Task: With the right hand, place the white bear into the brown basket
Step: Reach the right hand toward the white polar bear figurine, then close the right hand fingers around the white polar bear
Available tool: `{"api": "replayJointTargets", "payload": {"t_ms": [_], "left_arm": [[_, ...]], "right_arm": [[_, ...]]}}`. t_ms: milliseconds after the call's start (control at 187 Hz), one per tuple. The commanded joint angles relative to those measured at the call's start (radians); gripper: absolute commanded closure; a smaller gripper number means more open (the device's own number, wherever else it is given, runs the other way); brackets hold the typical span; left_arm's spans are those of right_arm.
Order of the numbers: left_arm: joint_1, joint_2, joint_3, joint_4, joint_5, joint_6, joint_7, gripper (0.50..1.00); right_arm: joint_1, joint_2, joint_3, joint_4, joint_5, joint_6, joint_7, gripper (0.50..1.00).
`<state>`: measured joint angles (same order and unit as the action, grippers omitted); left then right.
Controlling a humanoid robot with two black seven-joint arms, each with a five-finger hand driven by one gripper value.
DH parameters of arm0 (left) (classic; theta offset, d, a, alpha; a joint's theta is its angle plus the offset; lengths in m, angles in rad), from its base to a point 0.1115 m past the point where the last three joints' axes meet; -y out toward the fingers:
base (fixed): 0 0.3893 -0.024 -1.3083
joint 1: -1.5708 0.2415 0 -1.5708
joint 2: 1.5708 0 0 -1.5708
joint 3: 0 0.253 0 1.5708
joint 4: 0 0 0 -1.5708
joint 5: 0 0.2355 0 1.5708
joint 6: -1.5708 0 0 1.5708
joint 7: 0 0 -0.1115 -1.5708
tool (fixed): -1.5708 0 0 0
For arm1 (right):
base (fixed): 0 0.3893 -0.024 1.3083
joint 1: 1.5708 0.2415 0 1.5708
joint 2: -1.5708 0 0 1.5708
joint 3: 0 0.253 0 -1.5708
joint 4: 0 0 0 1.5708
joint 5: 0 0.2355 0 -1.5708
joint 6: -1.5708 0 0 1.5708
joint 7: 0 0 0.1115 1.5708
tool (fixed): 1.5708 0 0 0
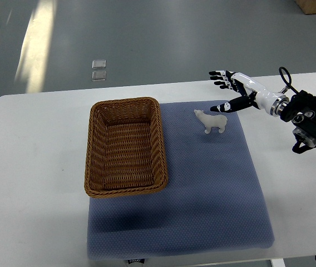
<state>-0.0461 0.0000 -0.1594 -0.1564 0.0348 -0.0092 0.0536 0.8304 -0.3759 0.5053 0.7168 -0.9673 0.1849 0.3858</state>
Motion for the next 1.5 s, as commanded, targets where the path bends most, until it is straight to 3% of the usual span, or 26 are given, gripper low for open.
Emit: {"api": "replayJointTargets", "payload": {"t_ms": [0, 379, 764, 1495], "left_arm": [[0.000, 0.000, 0.000, 0.000, 0.000, 0.000, 0.000, 0.500], [0.002, 0.000, 0.000, -0.002, 0.000, 0.000, 0.000, 0.500], [0.000, 0.000, 0.001, -0.003, 0.000, 0.000, 0.000, 0.500], [-0.003, 0.000, 0.001, -0.002, 0.000, 0.000, 0.000, 0.500]], "right_arm": [[0.038, -0.023, -0.065, 0.009, -0.054, 0.002, 0.005, 0.581], [0.076, -0.041, -0.180, 0.009, -0.228, 0.018, 0.022, 0.581], [0.070, -0.026, -0.191, -0.007, -0.332, -0.044, 0.007, 0.628], [0.084, 0.037, -0.226, -0.051, -0.341, -0.059, 0.001, 0.695]]}}
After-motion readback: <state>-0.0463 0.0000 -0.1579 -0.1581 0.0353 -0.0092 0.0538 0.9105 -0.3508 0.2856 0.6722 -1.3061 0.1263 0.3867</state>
